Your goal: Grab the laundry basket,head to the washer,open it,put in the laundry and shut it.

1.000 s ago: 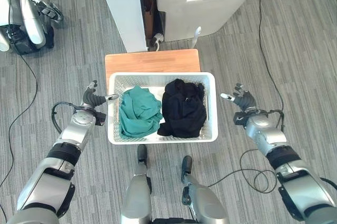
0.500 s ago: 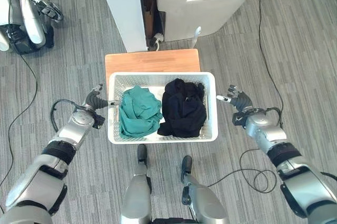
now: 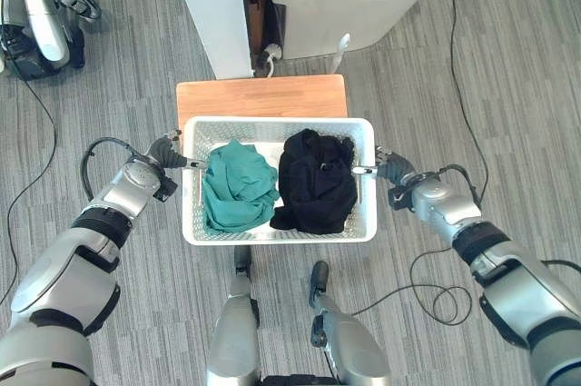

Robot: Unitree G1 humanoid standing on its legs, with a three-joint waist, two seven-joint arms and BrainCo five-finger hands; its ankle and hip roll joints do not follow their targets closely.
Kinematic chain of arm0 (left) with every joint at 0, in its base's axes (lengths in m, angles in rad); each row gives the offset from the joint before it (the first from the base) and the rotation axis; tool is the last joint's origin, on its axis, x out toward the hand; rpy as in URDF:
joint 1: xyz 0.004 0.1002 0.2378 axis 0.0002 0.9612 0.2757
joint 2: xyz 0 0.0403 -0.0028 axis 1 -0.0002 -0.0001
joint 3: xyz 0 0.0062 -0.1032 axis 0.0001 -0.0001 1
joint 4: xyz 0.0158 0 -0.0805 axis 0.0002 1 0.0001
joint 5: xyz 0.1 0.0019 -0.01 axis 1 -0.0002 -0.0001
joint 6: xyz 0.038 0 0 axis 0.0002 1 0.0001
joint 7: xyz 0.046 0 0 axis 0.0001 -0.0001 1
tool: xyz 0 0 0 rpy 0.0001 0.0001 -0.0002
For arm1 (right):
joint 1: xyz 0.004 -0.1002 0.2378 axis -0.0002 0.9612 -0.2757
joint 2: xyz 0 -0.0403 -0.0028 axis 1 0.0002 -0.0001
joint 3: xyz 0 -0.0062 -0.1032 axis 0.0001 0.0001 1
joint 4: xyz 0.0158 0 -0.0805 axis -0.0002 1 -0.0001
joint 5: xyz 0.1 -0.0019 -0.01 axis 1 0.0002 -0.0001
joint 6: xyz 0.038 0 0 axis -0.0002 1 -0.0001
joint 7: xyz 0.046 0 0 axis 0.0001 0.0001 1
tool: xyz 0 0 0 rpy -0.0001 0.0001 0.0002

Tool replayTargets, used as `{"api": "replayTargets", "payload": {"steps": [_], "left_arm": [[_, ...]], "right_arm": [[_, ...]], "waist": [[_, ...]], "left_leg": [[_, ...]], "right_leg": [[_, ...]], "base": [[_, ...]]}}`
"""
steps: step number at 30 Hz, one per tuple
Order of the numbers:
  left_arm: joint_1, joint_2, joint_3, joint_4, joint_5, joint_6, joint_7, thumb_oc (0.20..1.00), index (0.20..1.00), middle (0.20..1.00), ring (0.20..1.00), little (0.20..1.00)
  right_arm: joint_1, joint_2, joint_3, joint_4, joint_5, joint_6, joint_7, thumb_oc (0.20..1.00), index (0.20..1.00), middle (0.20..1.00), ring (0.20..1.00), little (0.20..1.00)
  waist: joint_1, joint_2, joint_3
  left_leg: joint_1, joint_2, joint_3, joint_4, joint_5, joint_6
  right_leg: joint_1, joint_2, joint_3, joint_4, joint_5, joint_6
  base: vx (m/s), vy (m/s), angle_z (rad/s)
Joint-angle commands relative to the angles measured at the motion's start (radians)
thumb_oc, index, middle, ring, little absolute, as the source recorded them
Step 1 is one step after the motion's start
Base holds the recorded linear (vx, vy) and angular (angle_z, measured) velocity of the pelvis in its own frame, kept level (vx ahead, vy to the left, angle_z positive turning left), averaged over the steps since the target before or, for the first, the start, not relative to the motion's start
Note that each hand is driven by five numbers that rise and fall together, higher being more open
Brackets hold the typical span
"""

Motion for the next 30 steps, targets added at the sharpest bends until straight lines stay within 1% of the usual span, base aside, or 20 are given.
{"api": "replayTargets", "payload": {"steps": [1,2,4,5,6,7,8,11,16,18,19,20,21,22,23,30], "left_arm": [[-0.076,-0.033,-0.030,0.108,0.014,-0.015,-0.008,1.000,1.000,1.000,1.000,1.000],[-0.078,-0.041,-0.031,0.142,0.021,-0.012,-0.011,1.000,1.000,1.000,1.000,1.000],[-0.081,-0.052,-0.036,0.163,0.030,-0.009,-0.012,1.000,1.000,1.000,1.000,1.000],[-0.096,-0.073,-0.049,0.196,0.060,-0.008,-0.013,0.708,0.708,0.708,0.708,0.708],[-0.098,-0.079,-0.057,0.210,0.084,-0.008,-0.020,0.598,0.598,0.598,0.598,0.598],[-0.098,-0.079,-0.057,0.210,0.084,-0.008,-0.020,0.598,0.598,0.598,0.598,0.598],[-0.112,-0.100,-0.070,0.241,0.093,-0.002,-0.026,0.200,0.200,0.200,0.200,0.200],[-0.142,-0.141,-0.104,0.293,0.140,0.002,-0.033,0.200,0.200,0.200,0.200,0.200],[-0.187,-0.217,-0.156,0.361,0.284,0.012,-0.021,0.200,0.200,0.200,0.200,0.200],[-0.189,-0.231,-0.175,0.367,0.340,0.013,-0.019,0.200,0.200,0.200,0.200,0.200],[-0.189,-0.231,-0.176,0.367,0.340,0.013,-0.019,0.200,0.200,0.200,0.200,0.200],[-0.189,-0.240,-0.191,0.377,0.384,0.015,-0.018,0.200,0.200,0.200,0.200,0.200],[-0.187,-0.246,-0.198,0.385,0.405,0.018,-0.017,0.200,0.200,0.200,0.200,0.200],[-0.183,-0.253,-0.201,0.401,0.425,0.022,-0.016,0.200,0.200,0.200,0.200,0.200],[-0.177,-0.259,-0.200,0.416,0.447,0.027,-0.012,0.200,0.200,0.200,0.200,0.200],[-0.178,-0.274,-0.164,0.443,0.430,0.029,0.037,0.200,0.200,0.200,0.200,0.200]], "right_arm": [[-0.064,-0.082,0.013,0.028,-0.051,0.004,0.015,1.000,1.000,1.000,1.000,1.000],[-0.083,-0.083,0.023,0.058,-0.087,0.007,0.014,1.000,1.000,1.000,1.000,1.000],[-0.088,-0.081,0.025,0.085,-0.107,0.012,0.011,1.000,1.000,1.000,1.000,1.000],[-0.100,-0.070,0.024,0.141,-0.148,0.022,0.015,1.000,1.000,1.000,1.000,1.000],[-0.113,-0.061,0.025,0.176,-0.177,0.028,0.019,1.000,1.000,1.000,1.000,1.000],[-0.113,-0.061,0.025,0.176,-0.177,0.028,0.019,1.000,1.000,1.000,1.000,1.000],[-0.132,-0.042,0.036,0.229,-0.225,0.037,0.023,1.000,1.000,1.000,1.000,1.000],[-0.163,0.017,0.057,0.342,-0.298,0.041,0.029,1.000,1.000,1.000,1.000,1.000],[-0.190,0.128,0.067,0.456,-0.345,0.036,0.019,1.000,1.000,1.000,1.000,1.000],[-0.195,0.149,0.076,0.470,-0.350,0.032,0.015,0.909,0.909,0.909,0.909,0.909],[-0.195,0.149,0.076,0.470,-0.350,0.032,0.015,0.821,0.821,0.821,0.821,0.821],[-0.196,0.165,0.083,0.475,-0.353,0.031,0.020,0.561,0.561,0.561,0.561,0.561],[-0.195,0.173,0.089,0.475,-0.355,0.030,0.023,0.533,0.533,0.533,0.533,0.533],[-0.197,0.180,0.097,0.472,-0.355,0.027,0.024,0.476,0.476,0.476,0.476,0.476],[-0.197,0.185,0.106,0.461,-0.357,0.023,0.023,0.200,0.200,0.200,0.200,0.200],[-0.194,0.193,0.081,0.465,-0.313,0.010,-0.011,0.200,0.200,0.200,0.200,0.200]], "waist": [[0.032,-0.003,-0.021],[0.031,-0.004,-0.018],[0.029,-0.005,-0.017],[0.027,-0.007,-0.015],[0.027,-0.008,-0.014],[0.027,-0.008,-0.014],[0.026,-0.011,-0.012],[0.024,-0.013,-0.010],[0.021,-0.015,-0.010],[0.021,-0.016,-0.010],[0.019,-0.016,-0.012],[0.019,-0.018,-0.014],[0.020,-0.018,-0.012],[0.017,-0.019,-0.015],[0.017,-0.020,-0.017],[0.014,-0.019,-0.024]], "left_leg": [[0.015,0.062,-0.019,0.004,-0.017,-0.050],[0.011,0.061,-0.022,0.004,-0.015,-0.049],[0.008,0.062,-0.024,0.004,-0.014,-0.049],[0.004,0.062,-0.027,0.004,-0.014,-0.048],[0.002,0.061,-0.028,0.004,-0.014,-0.048],[0.002,0.061,-0.028,0.004,-0.014,-0.048],[-0.001,0.060,-0.032,0.004,-0.014,-0.046],[-0.007,0.058,-0.038,0.004,-0.014,-0.044],[-0.018,0.054,-0.050,0.004,-0.015,-0.038],[-0.020,0.052,-0.052,0.004,-0.016,-0.037],[-0.024,0.051,-0.054,0.004,-0.015,-0.037],[-0.026,0.050,-0.054,0.004,-0.016,-0.035],[-0.022,0.050,-0.053,0.004,-0.018,-0.036],[-0.026,0.048,-0.054,0.004,-0.018,-0.035],[-0.026,0.048,-0.054,0.004,-0.019,-0.035],[-0.024,0.046,-0.054,0.004,-0.023,-0.034]], "right_leg": [[-0.088,-0.084,-0.119,0.014,0.065,0.063],[-0.089,-0.084,-0.121,0.015,0.064,0.063],[-0.090,-0.084,-0.123,0.016,0.063,0.062],[-0.092,-0.084,-0.125,0.016,0.062,0.062],[-0.093,-0.083,-0.124,0.016,0.062,0.061],[-0.093,-0.083,-0.124,0.016,0.062,0.061],[-0.093,-0.082,-0.124,0.014,0.062,0.060],[-0.096,-0.079,-0.123,0.013,0.061,0.058],[-0.103,-0.075,-0.115,0.011,0.061,0.054],[-0.104,-0.074,-0.113,0.009,0.061,0.053],[-0.107,-0.075,-0.114,0.009,0.062,0.054],[-0.109,-0.074,-0.113,0.009,0.062,0.053],[-0.106,-0.073,-0.111,0.008,0.061,0.052],[-0.109,-0.073,-0.111,0.007,0.062,0.053],[-0.109,-0.073,-0.110,0.007,0.062,0.052],[-0.104,-0.074,-0.111,0.004,0.058,0.052]], "base": [[0.00,0.000,0.00],[0.02,-0.005,0.03],[0.01,-0.006,0.08],[0.02,-0.004,0.13],[0.01,-0.002,0.12],[0.01,-0.006,0.06],[0.01,-0.011,0.05],[0.01,-0.017,0.05],[0.00,-0.001,0.01],[0.00,0.000,0.00],[0.00,0.000,0.00],[0.00,0.000,0.00],[0.00,0.000,0.00],[0.01,0.001,0.03],[0.00,0.000,0.00],[0.00,0.000,0.00]]}}
